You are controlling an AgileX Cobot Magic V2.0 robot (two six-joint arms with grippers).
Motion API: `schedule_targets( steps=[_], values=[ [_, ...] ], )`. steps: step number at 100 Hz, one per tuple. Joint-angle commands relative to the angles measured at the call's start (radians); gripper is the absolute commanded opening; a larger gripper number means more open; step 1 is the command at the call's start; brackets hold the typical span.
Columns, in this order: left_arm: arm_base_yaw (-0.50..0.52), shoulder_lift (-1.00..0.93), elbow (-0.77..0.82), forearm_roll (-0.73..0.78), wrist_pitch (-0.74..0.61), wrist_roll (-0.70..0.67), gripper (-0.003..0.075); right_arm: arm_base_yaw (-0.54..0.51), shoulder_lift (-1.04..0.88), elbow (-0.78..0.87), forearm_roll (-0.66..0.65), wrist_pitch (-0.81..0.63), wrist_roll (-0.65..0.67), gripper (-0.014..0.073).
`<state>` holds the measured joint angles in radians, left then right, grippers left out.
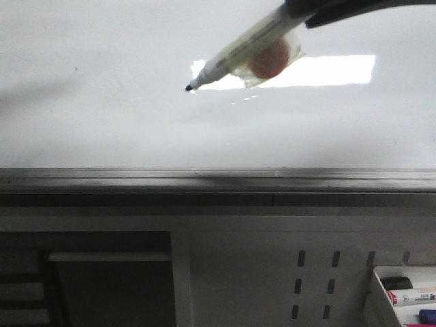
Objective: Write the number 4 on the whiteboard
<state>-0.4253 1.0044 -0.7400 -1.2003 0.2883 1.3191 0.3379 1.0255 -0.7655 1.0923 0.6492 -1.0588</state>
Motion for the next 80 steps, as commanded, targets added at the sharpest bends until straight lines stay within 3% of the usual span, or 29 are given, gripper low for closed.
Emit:
schedule_targets(
  steps=[1, 18, 33, 63, 80],
  values=[
    [0.082, -0.060, 0.003, -0.088, -0.028, -0.005, 0.0543, 0.001, -0.036, -0.018, 0.084, -0.077, -0.073, -0.0046],
    [0.207, -0.130, 0.056, -0.146, -0.028, -0.005, 0.0543, 0.008, 0.003, -0.020, 0.211, -0.176, -0.208, -0.0046],
    [0.255, -0.147, 0.067, -0.152, -0.028, -0.005, 0.0543, 0.051, 0.072, -0.059, 0.315, -0.234, -0.354, -0.0046],
    [0.259, -0.147, 0.067, -0.153, -0.031, -0.005, 0.0543, 0.129, 0.207, -0.168, 0.316, -0.429, -0.388, -0.0046],
    [0.259, -0.147, 0.067, -0.153, -0.031, -0.005, 0.0543, 0.129, 0.254, -0.170, 0.316, -0.464, -0.388, -0.0046]
  ],
)
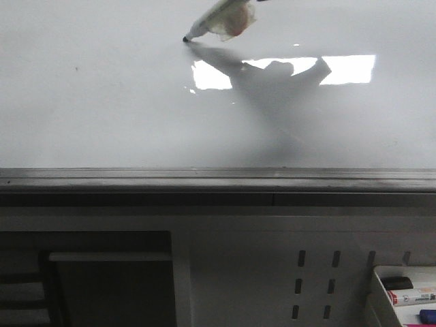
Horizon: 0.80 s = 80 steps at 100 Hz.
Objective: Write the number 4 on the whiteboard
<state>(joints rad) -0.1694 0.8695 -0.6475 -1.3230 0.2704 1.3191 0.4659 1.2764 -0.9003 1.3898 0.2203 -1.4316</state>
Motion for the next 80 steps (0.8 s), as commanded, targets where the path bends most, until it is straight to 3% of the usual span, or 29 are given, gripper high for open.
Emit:
schedule_targets(
  steps=[1, 24, 43, 67, 80],
  values=[
    [0.003, -0.012, -0.025, -0.030, -0.013, -0.005, 0.0543, 0.001, 0.006, -0.035, 0.018, -0.036, -0.015, -0.0046],
    [0.003, -0.012, -0.025, -0.030, -0.013, -0.005, 0.0543, 0.001, 0.070, -0.033, -0.003, 0.085, 0.041, -0.0044],
    [0.003, -0.012, -0.025, -0.030, -0.013, -0.005, 0.0543, 0.001, 0.010, 0.019, -0.098, -0.017, 0.137, -0.0044],
    [0.003, -0.012, -0.025, -0.041, -0.013, -0.005, 0.0543, -0.001, -0.189, 0.183, -0.091, -0.192, 0.138, -0.0044],
    [0.003, -0.012, -0.025, -0.054, -0.013, -0.005, 0.0543, -0.001, -0.263, 0.216, -0.058, -0.131, 0.138, -0.0044]
  ],
)
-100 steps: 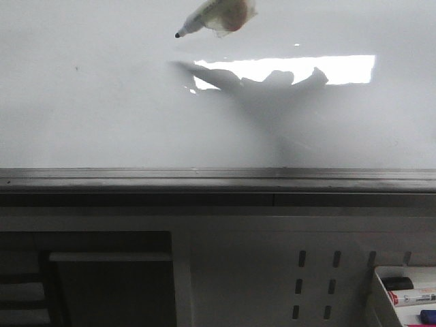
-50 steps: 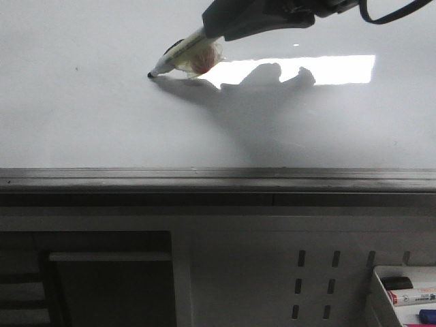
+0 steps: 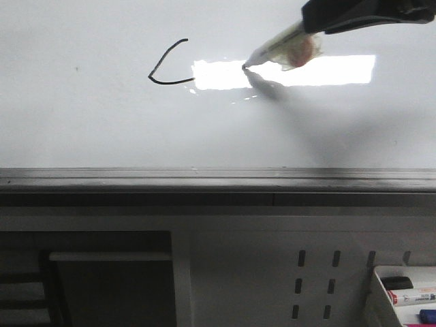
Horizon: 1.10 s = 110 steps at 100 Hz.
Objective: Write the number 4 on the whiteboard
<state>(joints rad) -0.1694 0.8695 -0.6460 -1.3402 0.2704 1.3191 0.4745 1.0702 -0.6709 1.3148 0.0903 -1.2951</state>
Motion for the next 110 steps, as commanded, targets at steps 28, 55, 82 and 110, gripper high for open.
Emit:
schedule_targets(
  steps=[28, 55, 82, 110],
  values=[
    [0.003, -0.012, -0.027, -0.037, -0.013, -0.003, 0.0543, -0.008, 0.002, -0.111, 0.017, 0.084, -0.010, -0.0044],
    [0.003, -0.012, -0.027, -0.037, -0.013, 0.003, 0.0543, -0.008, 0.147, -0.210, 0.015, 0.087, -0.010, -0.0044],
    [0.003, -0.012, -0.027, -0.037, -0.013, 0.003, 0.0543, -0.008, 0.145, -0.100, 0.013, 0.154, 0.032, -0.0044],
    [0.001, -0.009, -0.036, -0.037, 0.199, 0.087, 0.0508, -0.010, 0.021, -0.092, -0.013, 0.301, 0.110, -0.0044]
  ],
)
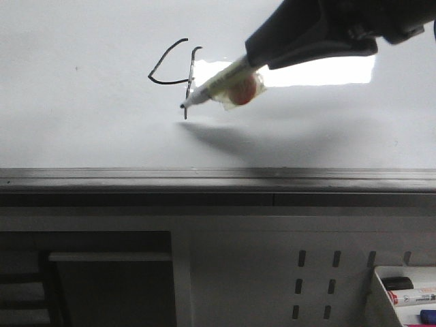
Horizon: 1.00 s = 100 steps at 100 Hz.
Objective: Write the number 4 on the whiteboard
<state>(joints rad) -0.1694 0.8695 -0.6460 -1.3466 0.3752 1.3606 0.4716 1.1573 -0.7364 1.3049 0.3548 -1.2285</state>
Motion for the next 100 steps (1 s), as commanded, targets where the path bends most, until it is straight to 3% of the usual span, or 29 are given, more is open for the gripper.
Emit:
schedule_targets(
  steps=[1, 17, 34, 51, 73, 100],
  values=[
    [0.001, -0.009, -0.036, -0.033, 0.100, 0.055, 0.0503, -0.007, -0.069, -0.026, -0.013, 0.042, 0.050, -0.0044],
    [-0.133, 0.000, -0.037, -0.098, 0.153, 0.195, 0.0394, -0.007, -0.090, -0.066, -0.195, 0.173, 0.223, -0.0044],
    [-0.328, 0.038, -0.037, -0.078, 0.125, 0.255, 0.0390, -0.007, -0.090, -0.138, -0.324, 0.273, 0.327, -0.0044],
    [-0.455, 0.089, -0.037, -0.078, 0.066, 0.255, 0.0388, -0.007, -0.090, -0.190, -0.341, 0.349, 0.333, -0.0044],
    [-0.531, 0.159, -0.040, -0.078, 0.053, 0.255, 0.0388, -0.007, -0.057, -0.229, -0.354, 0.426, 0.336, -0.0044],
    [-0.540, 0.201, -0.053, -0.083, 0.004, 0.255, 0.0387, -0.007, -0.050, -0.229, -0.354, 0.437, 0.336, -0.0044]
  ],
)
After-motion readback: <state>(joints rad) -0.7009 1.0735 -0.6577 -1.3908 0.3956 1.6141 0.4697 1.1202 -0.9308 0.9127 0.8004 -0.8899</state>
